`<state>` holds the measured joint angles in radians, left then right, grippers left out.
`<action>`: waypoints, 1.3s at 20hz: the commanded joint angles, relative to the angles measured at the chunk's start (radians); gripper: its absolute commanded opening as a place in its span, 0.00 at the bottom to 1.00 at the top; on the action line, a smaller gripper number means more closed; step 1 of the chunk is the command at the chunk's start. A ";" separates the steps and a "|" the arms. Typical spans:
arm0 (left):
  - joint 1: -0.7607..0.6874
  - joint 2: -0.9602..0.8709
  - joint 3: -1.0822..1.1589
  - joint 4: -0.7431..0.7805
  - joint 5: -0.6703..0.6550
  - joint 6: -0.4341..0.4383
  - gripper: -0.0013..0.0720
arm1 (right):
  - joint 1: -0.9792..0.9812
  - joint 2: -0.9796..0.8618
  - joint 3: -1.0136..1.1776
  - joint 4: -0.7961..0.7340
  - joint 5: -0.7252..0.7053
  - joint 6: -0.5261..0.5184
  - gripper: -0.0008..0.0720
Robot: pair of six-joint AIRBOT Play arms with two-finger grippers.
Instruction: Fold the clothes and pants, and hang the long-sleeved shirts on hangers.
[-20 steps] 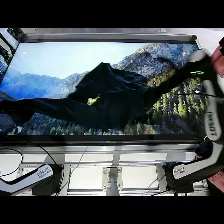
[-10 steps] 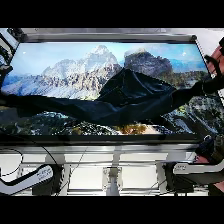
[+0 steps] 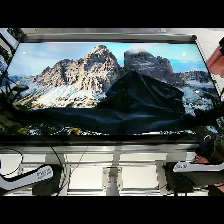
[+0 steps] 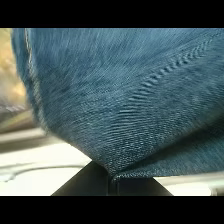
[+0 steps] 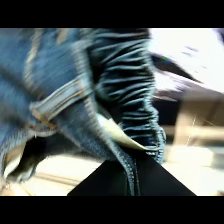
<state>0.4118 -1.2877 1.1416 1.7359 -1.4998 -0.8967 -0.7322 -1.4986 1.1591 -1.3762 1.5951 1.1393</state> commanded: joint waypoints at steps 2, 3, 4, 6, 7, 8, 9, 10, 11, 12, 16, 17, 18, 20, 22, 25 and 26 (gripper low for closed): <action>0.002 -0.047 -0.108 0.078 -0.039 0.008 0.06 | -0.105 0.000 -0.032 -0.106 -0.058 0.128 0.03; 0.001 -0.062 -0.112 0.077 -0.053 0.008 0.07 | -0.116 0.000 -0.032 -0.106 -0.062 0.137 0.03; 0.000 -0.074 -0.112 0.072 -0.069 0.008 0.11 | -0.116 0.000 -0.032 -0.111 -0.062 0.145 0.03; -0.004 -0.089 -0.112 0.070 -0.093 0.008 0.36 | -0.114 0.000 -0.032 -0.113 -0.060 0.147 0.03; -0.006 -0.090 -0.112 0.070 -0.097 0.008 0.44 | -0.114 0.000 -0.032 -0.113 -0.055 0.148 0.03; -0.011 -0.090 -0.112 0.071 -0.103 0.008 0.44 | -0.114 0.000 -0.032 -0.114 -0.046 0.148 0.03; -0.013 -0.090 -0.112 0.070 -0.108 0.017 0.46 | -0.114 0.000 -0.032 -0.120 -0.039 0.147 0.05; -0.016 -0.090 -0.112 0.071 -0.107 0.023 0.50 | -0.114 0.000 -0.032 -0.124 -0.035 0.148 0.19; -0.018 -0.090 -0.111 0.075 -0.105 0.023 0.50 | -0.114 0.000 -0.032 -0.124 -0.033 0.147 0.41; -0.021 -0.089 -0.109 0.071 -0.099 0.022 0.50 | -0.114 0.000 -0.029 -0.124 -0.031 0.147 0.52; -0.105 -0.089 -0.039 0.066 -0.061 0.005 0.51 | -0.114 0.000 0.080 -0.126 0.004 0.158 0.55; -0.151 -0.089 0.003 0.061 -0.043 -0.019 0.53 | -0.114 0.000 0.137 -0.116 0.019 0.177 0.55; -0.203 -0.089 0.048 0.050 -0.031 -0.025 0.56 | -0.114 0.000 0.197 -0.098 0.033 0.201 0.55; -0.334 -0.089 0.143 0.008 0.003 -0.025 0.58 | -0.113 0.001 0.304 -0.012 0.053 0.213 0.55; -0.491 -0.091 0.228 -0.027 0.092 -0.047 0.58 | -0.094 0.007 0.377 0.081 0.050 0.212 0.72; -0.768 -0.134 0.344 -0.028 0.268 -0.072 0.58 | -0.025 0.024 0.394 0.196 -0.006 0.174 0.81; -0.847 -0.171 0.386 -0.029 0.315 -0.073 0.58 | 0.011 0.021 0.394 0.216 -0.016 0.148 0.81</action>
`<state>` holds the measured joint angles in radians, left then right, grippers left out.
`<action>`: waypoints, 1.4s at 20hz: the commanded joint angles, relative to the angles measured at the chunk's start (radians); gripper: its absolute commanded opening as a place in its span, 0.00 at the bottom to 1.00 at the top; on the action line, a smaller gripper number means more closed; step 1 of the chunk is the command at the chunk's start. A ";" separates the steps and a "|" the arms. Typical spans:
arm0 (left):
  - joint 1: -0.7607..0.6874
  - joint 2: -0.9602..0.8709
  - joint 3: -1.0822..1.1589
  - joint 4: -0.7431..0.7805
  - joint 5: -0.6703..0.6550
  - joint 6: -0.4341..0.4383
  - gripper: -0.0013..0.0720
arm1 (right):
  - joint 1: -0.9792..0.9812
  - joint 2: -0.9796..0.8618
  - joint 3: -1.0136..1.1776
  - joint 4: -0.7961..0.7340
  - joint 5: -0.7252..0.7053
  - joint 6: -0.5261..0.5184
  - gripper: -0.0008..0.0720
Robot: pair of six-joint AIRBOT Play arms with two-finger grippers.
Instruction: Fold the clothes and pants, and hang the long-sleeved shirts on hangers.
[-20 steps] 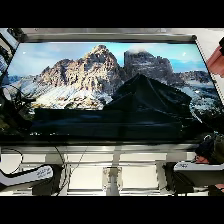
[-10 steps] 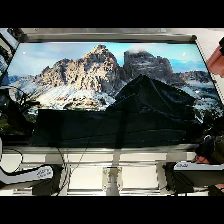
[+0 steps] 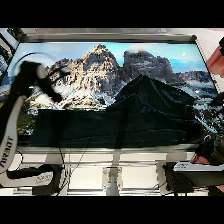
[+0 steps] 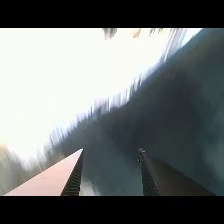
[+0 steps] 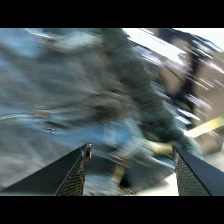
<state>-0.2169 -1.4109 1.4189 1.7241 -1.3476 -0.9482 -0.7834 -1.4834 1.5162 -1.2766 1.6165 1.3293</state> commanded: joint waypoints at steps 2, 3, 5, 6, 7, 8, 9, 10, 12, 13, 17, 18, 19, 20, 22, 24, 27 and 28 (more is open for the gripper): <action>-0.349 -0.166 0.217 -0.043 0.222 -0.034 0.58 | 0.139 0.005 0.024 0.116 -0.077 -0.068 0.81; -0.390 -0.240 0.281 -0.062 0.230 -0.045 0.58 | 0.174 0.005 0.014 0.116 -0.100 -0.072 0.81; -0.445 -0.411 0.438 -0.089 0.230 -0.089 0.58 | 0.241 0.005 -0.010 0.111 -0.141 -0.095 0.81; -0.459 -0.484 0.512 -0.103 0.230 -0.105 0.58 | 0.266 0.005 -0.016 0.100 -0.161 -0.095 0.81; -0.470 -0.554 0.592 -0.134 0.229 -0.106 0.58 | 0.289 0.005 -0.021 0.087 -0.178 -0.101 0.81; -0.479 -0.608 0.655 -0.172 0.230 -0.105 0.58 | 0.307 0.003 -0.024 0.082 -0.195 -0.110 0.81; -0.483 -0.641 0.696 -0.228 0.240 -0.103 0.58 | 0.320 0.003 -0.024 0.082 -0.204 -0.114 0.81; -0.486 -0.650 0.698 -0.285 0.270 -0.102 0.58 | 0.328 0.003 -0.024 0.082 -0.210 -0.119 0.81; -0.484 -0.655 0.698 -0.413 0.329 -0.091 0.59 | 0.334 0.003 -0.024 0.084 -0.224 -0.119 0.81; -0.479 -0.654 0.698 -0.477 0.352 -0.079 0.64 | 0.335 0.003 -0.024 0.082 -0.226 -0.119 0.81; -0.447 -0.671 0.691 -0.636 0.351 -0.085 0.65 | 0.335 0.003 -0.024 0.083 -0.230 -0.119 0.81; -0.441 -0.678 0.689 -0.656 0.337 -0.085 0.65 | 0.335 0.003 -0.024 0.083 -0.230 -0.119 0.81; -0.434 -0.682 0.679 -0.663 0.335 -0.087 0.65 | 0.335 0.003 -0.024 0.083 -0.230 -0.119 0.81; -0.433 -0.687 0.673 -0.660 0.335 -0.093 0.65 | 0.335 0.003 -0.024 0.083 -0.230 -0.119 0.81; -0.431 -0.700 0.671 -0.655 0.349 -0.098 0.66 | 0.335 0.003 -0.024 0.084 -0.230 -0.119 0.81; -0.431 -0.716 0.671 -0.656 0.360 -0.112 0.66 | 0.335 0.003 -0.024 0.084 -0.230 -0.119 0.81; -0.431 -0.738 0.671 -0.663 0.330 -0.119 0.65 | 0.335 0.003 -0.024 0.084 -0.230 -0.119 0.81; -0.432 -0.744 0.671 -0.663 0.317 -0.119 0.65 | 0.335 0.003 -0.024 0.084 -0.230 -0.119 0.81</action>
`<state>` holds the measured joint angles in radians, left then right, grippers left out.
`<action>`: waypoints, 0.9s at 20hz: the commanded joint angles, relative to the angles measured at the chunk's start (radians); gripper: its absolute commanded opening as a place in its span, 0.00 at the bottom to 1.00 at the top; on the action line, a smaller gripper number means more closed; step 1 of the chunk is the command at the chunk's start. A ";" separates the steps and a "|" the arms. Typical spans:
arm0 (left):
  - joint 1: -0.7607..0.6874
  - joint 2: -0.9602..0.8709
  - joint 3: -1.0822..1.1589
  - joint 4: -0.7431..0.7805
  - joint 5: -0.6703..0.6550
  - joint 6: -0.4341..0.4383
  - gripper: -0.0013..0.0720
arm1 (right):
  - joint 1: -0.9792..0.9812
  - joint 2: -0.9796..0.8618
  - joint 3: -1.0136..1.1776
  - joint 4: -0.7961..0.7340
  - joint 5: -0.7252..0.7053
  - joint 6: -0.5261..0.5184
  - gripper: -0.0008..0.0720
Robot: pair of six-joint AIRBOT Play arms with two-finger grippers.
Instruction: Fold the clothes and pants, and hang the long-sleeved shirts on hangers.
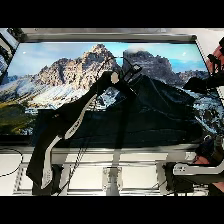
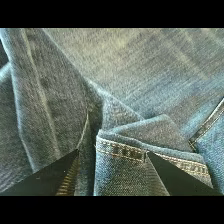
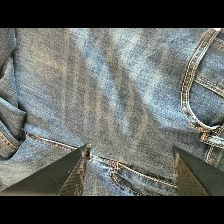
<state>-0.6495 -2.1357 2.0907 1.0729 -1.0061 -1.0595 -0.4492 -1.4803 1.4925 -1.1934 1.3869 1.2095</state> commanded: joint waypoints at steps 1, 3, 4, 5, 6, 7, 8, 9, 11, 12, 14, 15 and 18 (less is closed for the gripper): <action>0.001 -0.025 -0.001 -0.012 -0.032 -0.008 0.63 | 0.001 0.000 0.000 0.000 0.000 0.000 0.81; 0.001 -0.029 -0.001 -0.011 -0.037 -0.011 0.33 | 0.001 0.000 0.000 0.000 0.000 0.000 0.81; 0.001 -0.026 0.000 -0.011 -0.039 -0.011 0.14 | 0.001 0.000 0.000 0.000 0.000 0.001 0.81; 0.001 -0.020 0.000 -0.011 -0.048 -0.011 0.10 | 0.001 0.000 0.000 0.000 0.000 0.001 0.81; 0.003 -0.010 0.000 0.001 -0.064 -0.011 0.06 | 0.001 0.000 0.000 0.000 0.000 0.001 0.81; 0.011 0.009 0.000 0.029 -0.081 -0.012 0.06 | 0.001 0.000 0.000 0.000 0.001 0.001 0.81; 0.023 0.039 0.000 0.076 -0.092 -0.034 0.06 | 0.001 0.000 0.000 0.000 0.002 0.001 0.81; 0.040 0.073 0.000 0.132 -0.092 -0.071 0.06 | 0.001 0.000 0.000 0.000 0.002 0.002 0.81; 0.090 0.170 0.000 0.281 -0.092 -0.156 0.06 | 0.001 0.000 0.000 0.000 0.010 0.004 0.81; 0.121 0.229 0.000 0.368 -0.092 -0.208 0.06 | 0.001 0.000 0.000 0.000 0.012 0.005 0.81; 0.187 0.341 0.000 0.541 -0.111 -0.309 0.06 | 0.001 0.000 0.000 0.003 0.015 0.011 0.81; 0.226 0.393 0.000 0.612 -0.136 -0.343 0.06 | 0.001 0.000 0.000 0.009 0.022 0.012 0.81; 0.346 0.487 -0.001 0.695 -0.241 -0.400 0.06 | 0.002 0.000 0.000 0.048 0.044 0.029 0.81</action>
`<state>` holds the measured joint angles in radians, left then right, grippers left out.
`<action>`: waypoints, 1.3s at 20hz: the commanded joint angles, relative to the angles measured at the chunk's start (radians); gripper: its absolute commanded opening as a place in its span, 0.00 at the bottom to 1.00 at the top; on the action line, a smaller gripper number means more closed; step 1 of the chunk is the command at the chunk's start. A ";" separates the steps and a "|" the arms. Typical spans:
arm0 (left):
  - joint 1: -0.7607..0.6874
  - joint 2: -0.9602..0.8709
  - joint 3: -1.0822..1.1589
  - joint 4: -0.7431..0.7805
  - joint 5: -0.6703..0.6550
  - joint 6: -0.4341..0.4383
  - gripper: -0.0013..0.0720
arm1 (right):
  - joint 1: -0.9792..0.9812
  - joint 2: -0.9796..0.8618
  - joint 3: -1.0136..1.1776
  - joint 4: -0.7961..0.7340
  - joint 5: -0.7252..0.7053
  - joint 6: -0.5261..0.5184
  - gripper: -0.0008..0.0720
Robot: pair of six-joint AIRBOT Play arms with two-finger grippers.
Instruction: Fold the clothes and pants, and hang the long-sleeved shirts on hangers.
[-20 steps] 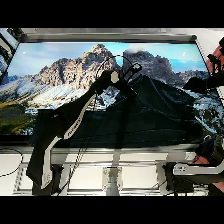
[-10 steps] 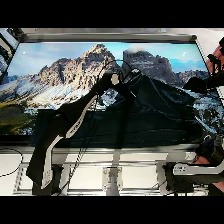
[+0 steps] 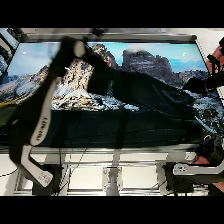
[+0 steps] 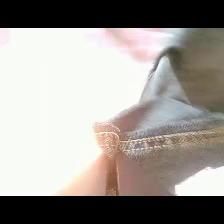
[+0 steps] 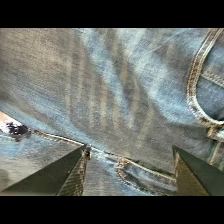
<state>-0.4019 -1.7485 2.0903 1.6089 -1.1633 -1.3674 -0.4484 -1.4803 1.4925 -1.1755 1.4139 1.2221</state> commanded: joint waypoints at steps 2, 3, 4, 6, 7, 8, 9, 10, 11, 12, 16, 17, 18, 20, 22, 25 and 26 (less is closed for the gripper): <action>0.177 0.111 -0.001 0.160 -0.174 -0.091 0.07 | 0.011 0.000 0.000 0.031 0.019 0.018 0.81; 0.212 0.109 -0.013 0.160 -0.216 -0.091 0.07 | 0.020 0.000 0.000 0.031 0.019 0.018 0.81; 0.240 0.109 -0.037 0.159 -0.245 -0.086 0.07 | 0.028 0.000 0.000 0.030 0.019 0.018 0.81; 0.283 0.108 -0.097 0.160 -0.311 -0.050 0.07 | 0.053 0.000 0.000 0.028 0.017 0.018 0.81; 0.294 0.102 -0.113 0.160 -0.352 -0.018 0.07 | 0.065 0.000 0.000 0.026 0.013 0.018 0.81; 0.302 0.093 -0.117 0.162 -0.402 0.023 0.07 | 0.077 0.000 0.000 0.026 0.006 0.018 0.81; 0.305 0.080 -0.117 0.173 -0.449 0.058 0.07 | 0.088 0.000 0.000 0.026 0.000 0.018 0.81; 0.314 0.072 -0.117 0.167 -0.457 0.055 0.07 | 0.100 -0.001 0.000 0.026 -0.002 0.019 0.81; 0.314 0.063 -0.117 0.164 -0.457 0.048 0.19 | 0.113 -0.003 0.000 0.027 -0.002 0.023 0.81; 0.314 0.050 -0.118 0.164 -0.458 0.048 0.35 | 0.124 -0.006 0.000 0.025 0.000 0.026 0.81; 0.309 -0.023 -0.118 0.139 -0.499 0.049 0.42 | 0.171 -0.027 0.000 0.018 -0.053 0.023 0.81; 0.309 -0.037 -0.119 0.133 -0.512 0.048 0.43 | 0.180 -0.037 0.000 0.013 -0.090 0.016 0.81; 0.309 -0.046 -0.119 0.135 -0.521 0.048 0.43 | 0.189 -0.051 0.000 0.009 -0.114 0.014 0.81; 0.319 -0.045 -0.119 0.203 -0.520 0.048 0.43 | 0.207 -0.089 0.000 0.006 -0.118 0.014 0.81; 0.385 -0.036 -0.119 0.253 -0.540 -0.003 0.50 | 0.214 -0.130 0.000 -0.020 -0.100 0.014 0.81; 0.534 -0.035 -0.119 0.109 -0.622 -0.035 0.58 | 0.213 -0.173 0.000 -0.036 -0.068 0.014 0.81; 0.590 -0.035 -0.119 0.014 -0.630 -0.034 0.58 | 0.213 -0.179 0.000 -0.036 -0.063 0.014 0.81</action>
<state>0.0696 -1.7828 1.9720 1.7752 -1.7351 -1.3762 -0.2398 -1.6249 1.4925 -1.1965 1.3327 1.2373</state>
